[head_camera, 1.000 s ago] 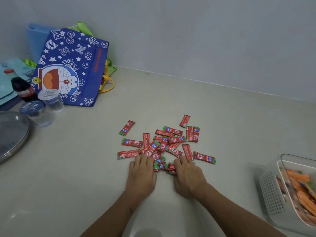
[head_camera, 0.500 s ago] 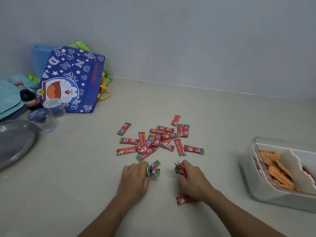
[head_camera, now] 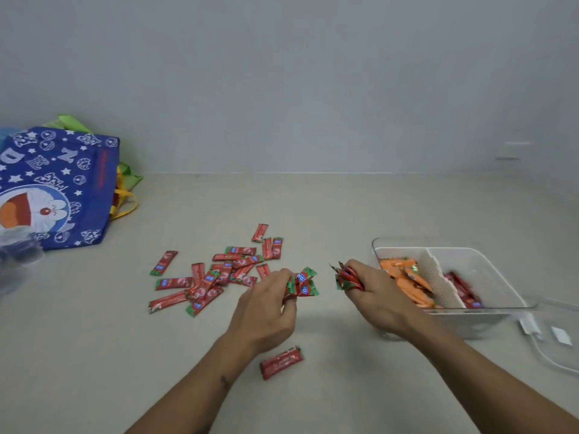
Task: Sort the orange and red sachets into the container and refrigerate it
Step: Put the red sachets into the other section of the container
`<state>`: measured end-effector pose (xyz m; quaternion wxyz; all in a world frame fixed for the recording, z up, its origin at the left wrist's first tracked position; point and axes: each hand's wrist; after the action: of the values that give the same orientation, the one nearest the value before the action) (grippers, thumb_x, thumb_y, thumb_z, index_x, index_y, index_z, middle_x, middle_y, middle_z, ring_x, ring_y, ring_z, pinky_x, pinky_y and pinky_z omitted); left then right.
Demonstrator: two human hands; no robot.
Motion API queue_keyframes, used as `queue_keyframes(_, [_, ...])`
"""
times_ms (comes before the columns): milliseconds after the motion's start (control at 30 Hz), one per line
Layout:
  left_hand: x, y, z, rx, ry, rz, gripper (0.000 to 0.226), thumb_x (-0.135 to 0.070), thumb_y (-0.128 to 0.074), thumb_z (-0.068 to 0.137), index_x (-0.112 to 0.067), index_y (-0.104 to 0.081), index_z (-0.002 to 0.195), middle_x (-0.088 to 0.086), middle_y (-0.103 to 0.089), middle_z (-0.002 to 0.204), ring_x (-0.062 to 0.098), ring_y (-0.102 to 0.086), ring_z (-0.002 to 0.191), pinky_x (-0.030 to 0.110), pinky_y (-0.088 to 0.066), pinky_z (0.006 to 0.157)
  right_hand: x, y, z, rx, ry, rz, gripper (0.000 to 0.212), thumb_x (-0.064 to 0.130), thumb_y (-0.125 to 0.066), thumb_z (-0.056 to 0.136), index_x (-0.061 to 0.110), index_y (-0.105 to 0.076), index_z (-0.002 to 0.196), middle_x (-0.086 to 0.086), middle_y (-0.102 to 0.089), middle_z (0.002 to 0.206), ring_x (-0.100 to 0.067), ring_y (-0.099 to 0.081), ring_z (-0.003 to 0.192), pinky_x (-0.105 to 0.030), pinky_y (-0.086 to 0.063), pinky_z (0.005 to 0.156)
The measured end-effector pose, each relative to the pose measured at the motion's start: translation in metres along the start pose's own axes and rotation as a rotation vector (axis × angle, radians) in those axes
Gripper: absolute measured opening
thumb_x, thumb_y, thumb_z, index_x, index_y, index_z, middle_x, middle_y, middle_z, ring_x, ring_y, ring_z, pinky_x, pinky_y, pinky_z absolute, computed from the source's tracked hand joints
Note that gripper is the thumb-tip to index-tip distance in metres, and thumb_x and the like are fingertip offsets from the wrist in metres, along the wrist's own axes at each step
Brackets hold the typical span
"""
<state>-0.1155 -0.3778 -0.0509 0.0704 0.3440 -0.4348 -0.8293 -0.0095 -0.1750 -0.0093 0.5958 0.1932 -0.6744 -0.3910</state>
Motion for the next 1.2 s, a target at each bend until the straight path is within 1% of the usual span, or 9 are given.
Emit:
queue_keyframes(133, [-0.045, -0.019, 0.033, 0.023, -0.095, 0.009, 0.012, -0.022, -0.053, 0.085, -0.028, -0.044, 0.091, -0.011, -0.048, 0.078, 0.012, -0.046, 0.071, 0.034, -0.038, 0.059, -0.04, 0.059, -0.014, -0.134, -0.053, -0.068, 0.014, 0.014, -0.053, 0.082, 0.026, -0.047, 0.08, 0.006, -0.057, 0.07, -0.02, -0.053, 0.07, -0.041, -0.045, 0.066])
queue_keyframes(267, [-0.092, -0.05, 0.065, 0.055, -0.143, 0.033, 0.011, -0.023, -0.051, 0.085, -0.029, -0.044, 0.091, -0.011, -0.048, 0.078, 0.013, -0.048, 0.069, 0.035, -0.041, 0.058, -0.098, 0.114, -0.027, -0.236, -0.223, -0.182, 0.018, 0.036, -0.052, 0.076, 0.022, -0.048, 0.088, 0.001, -0.062, 0.084, -0.029, -0.057, 0.083, -0.042, -0.048, 0.07])
queue_keyframes(400, [-0.118, -0.073, 0.081, 0.073, -0.157, 0.018, 0.01, -0.027, -0.049, 0.087, -0.03, -0.045, 0.095, -0.014, -0.049, 0.082, 0.014, -0.049, 0.071, 0.033, -0.041, 0.06, -0.145, 0.139, -0.026, -0.165, -0.331, -0.294, 0.017, 0.034, -0.057, 0.079, 0.029, -0.046, 0.091, 0.007, -0.058, 0.09, -0.022, -0.058, 0.084, -0.036, -0.047, 0.068])
queue_keyframes(500, [-0.138, -0.09, 0.086, 0.093, -0.139, 0.012, 0.013, -0.029, -0.048, 0.088, -0.031, -0.045, 0.1, -0.016, -0.051, 0.087, 0.012, -0.048, 0.074, 0.029, -0.039, 0.063, -0.177, 0.151, -0.025, 0.007, -0.356, -0.244, 0.02, 0.025, -0.056, 0.085, 0.021, -0.049, 0.103, -0.005, -0.061, 0.103, -0.025, -0.059, 0.092, -0.034, -0.046, 0.072])
queue_keyframes(600, [-0.15, -0.103, 0.089, 0.099, -0.1, 0.03, 0.018, -0.033, -0.046, 0.088, -0.03, -0.048, 0.105, -0.013, -0.058, 0.094, 0.011, -0.054, 0.08, 0.033, -0.046, 0.068, -0.194, 0.16, -0.028, 0.139, -0.322, -0.226, 0.035, 0.03, -0.059, 0.09, 0.016, -0.053, 0.121, -0.008, -0.055, 0.12, -0.026, -0.057, 0.107, -0.033, -0.046, 0.087])
queue_keyframes(767, [-0.167, -0.119, 0.095, 0.1, -0.046, 0.014, 0.021, -0.031, -0.052, 0.091, -0.036, -0.047, 0.111, -0.016, -0.06, 0.096, 0.007, -0.058, 0.083, 0.032, -0.05, 0.071, -0.193, 0.173, -0.05, 0.209, -0.193, -0.135, 0.04, 0.043, -0.063, 0.087, 0.02, -0.059, 0.119, 0.0, -0.058, 0.111, -0.019, -0.059, 0.1, -0.035, -0.049, 0.09])
queue_keyframes(867, [-0.18, -0.133, 0.109, 0.12, -0.013, -0.032, 0.024, -0.034, -0.05, 0.089, -0.038, -0.046, 0.113, -0.017, -0.061, 0.102, 0.006, -0.059, 0.089, 0.033, -0.051, 0.075, -0.192, 0.168, -0.068, 0.309, -0.148, -0.37, 0.043, 0.047, -0.063, 0.082, 0.029, -0.055, 0.121, 0.003, -0.06, 0.117, -0.02, -0.059, 0.105, -0.031, -0.047, 0.089])
queue_keyframes(967, [-0.199, -0.149, 0.131, 0.133, 0.001, -0.076, 0.02, -0.031, -0.05, 0.087, -0.036, -0.048, 0.107, -0.017, -0.061, 0.097, 0.008, -0.057, 0.089, 0.034, -0.05, 0.075, -0.193, 0.151, -0.078, 0.176, -0.022, -0.701, 0.031, 0.036, -0.054, 0.084, 0.023, -0.058, 0.112, -0.004, -0.065, 0.118, -0.03, -0.061, 0.108, -0.034, -0.046, 0.087])
queue_keyframes(1200, [-0.238, -0.194, 0.197, 0.387, 0.119, -0.162, 0.025, -0.025, -0.058, 0.09, -0.026, -0.054, 0.115, -0.001, -0.062, 0.11, 0.019, -0.058, 0.101, 0.037, -0.049, 0.088, -0.2, 0.143, -0.079, 0.023, 0.016, -0.687, 0.026, 0.03, -0.057, 0.079, 0.021, -0.063, 0.103, -0.003, -0.068, 0.11, -0.03, -0.063, 0.1, -0.032, -0.044, 0.081])
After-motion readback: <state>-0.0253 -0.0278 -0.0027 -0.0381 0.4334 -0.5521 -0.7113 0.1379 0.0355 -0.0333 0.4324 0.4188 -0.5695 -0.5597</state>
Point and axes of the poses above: each hand's wrist, its own z-axis towards the middle knuckle, its own y-axis out of the back of the hand, x = y × z
